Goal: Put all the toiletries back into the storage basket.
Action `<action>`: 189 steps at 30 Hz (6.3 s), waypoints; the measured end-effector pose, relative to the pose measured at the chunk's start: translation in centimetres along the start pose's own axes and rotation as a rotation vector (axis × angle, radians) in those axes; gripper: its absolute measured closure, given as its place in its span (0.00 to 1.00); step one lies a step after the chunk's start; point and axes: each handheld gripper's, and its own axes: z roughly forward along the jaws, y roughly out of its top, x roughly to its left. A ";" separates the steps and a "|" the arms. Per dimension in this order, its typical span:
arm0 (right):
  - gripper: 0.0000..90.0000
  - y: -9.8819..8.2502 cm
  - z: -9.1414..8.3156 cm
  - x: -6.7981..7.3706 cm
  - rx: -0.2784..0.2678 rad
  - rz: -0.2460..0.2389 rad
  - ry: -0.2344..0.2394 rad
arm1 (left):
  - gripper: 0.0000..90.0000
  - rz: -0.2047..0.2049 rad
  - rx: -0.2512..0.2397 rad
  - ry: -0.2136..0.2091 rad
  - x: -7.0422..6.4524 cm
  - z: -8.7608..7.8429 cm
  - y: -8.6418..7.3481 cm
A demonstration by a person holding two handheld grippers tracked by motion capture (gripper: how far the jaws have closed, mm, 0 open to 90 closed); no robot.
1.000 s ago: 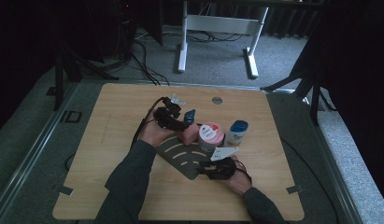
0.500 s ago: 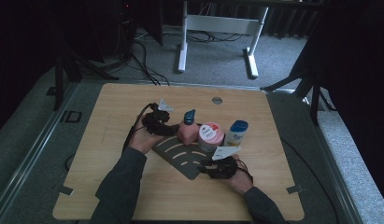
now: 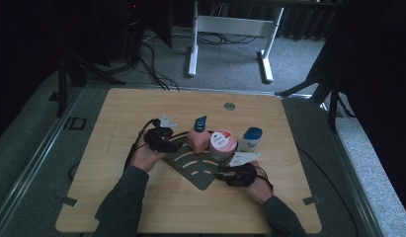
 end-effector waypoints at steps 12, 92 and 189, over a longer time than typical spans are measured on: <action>0.74 0.2 -1.8 -0.9 0.000 -0.005 -0.023 | 0.47 -0.001 0.034 -0.010 -0.2 0.9 -1.3; 0.69 1.2 -11.6 -7.2 0.120 -0.011 -0.146 | 0.49 -0.048 0.096 -0.074 0.2 2.8 -4.6; 0.53 6.9 -8.0 -10.3 0.359 -0.090 -0.078 | 0.48 -0.043 0.102 -0.091 0.1 3.3 -4.6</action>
